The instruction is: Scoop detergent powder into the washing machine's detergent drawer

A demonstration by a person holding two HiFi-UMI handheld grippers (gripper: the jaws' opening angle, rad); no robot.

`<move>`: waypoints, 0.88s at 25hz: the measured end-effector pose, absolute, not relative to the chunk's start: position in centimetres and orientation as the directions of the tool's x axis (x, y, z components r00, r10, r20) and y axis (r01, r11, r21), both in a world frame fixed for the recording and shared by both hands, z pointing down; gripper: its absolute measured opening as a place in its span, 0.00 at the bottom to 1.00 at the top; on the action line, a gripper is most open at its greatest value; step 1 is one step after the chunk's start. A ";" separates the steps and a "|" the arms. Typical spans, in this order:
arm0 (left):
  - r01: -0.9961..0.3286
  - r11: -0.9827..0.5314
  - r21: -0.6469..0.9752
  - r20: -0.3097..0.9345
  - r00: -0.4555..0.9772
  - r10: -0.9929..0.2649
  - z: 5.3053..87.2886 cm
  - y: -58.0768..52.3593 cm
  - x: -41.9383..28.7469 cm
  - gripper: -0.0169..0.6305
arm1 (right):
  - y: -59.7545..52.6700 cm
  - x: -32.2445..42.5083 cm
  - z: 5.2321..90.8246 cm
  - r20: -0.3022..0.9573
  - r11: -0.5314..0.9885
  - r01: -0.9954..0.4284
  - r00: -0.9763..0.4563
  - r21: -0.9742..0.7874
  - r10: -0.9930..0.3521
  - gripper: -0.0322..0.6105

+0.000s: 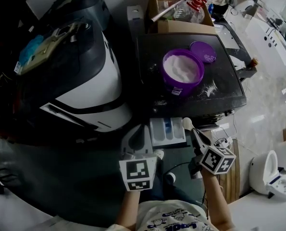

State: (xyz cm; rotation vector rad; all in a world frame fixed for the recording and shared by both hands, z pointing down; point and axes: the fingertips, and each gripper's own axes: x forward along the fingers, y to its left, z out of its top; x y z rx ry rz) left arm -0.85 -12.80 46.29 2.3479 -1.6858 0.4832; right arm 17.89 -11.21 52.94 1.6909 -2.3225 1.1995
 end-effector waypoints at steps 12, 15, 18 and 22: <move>-0.950 -0.311 -0.015 0.402 0.279 -0.872 47.3 -12.3 -1.3 0.03 | -11.2 16.6 55.1 0.517 0.231 -0.912 -0.385 -0.339 -0.764 0.08; -0.951 -0.309 -0.013 0.405 0.277 -0.871 47.5 -12.3 -1.4 0.03 | -11.3 16.3 55.5 0.534 0.270 -0.927 -0.371 -0.260 -0.759 0.08; -0.951 -0.308 -0.013 0.409 0.276 -0.870 47.7 -12.2 -1.6 0.03 | -11.3 15.8 55.9 0.547 0.319 -0.931 -0.363 -0.177 -0.754 0.08; -0.952 -0.306 -0.013 0.413 0.273 -0.869 47.9 -12.1 -1.7 0.03 | -11.2 15.1 56.4 0.567 0.391 -0.919 -0.347 -0.047 -0.747 0.08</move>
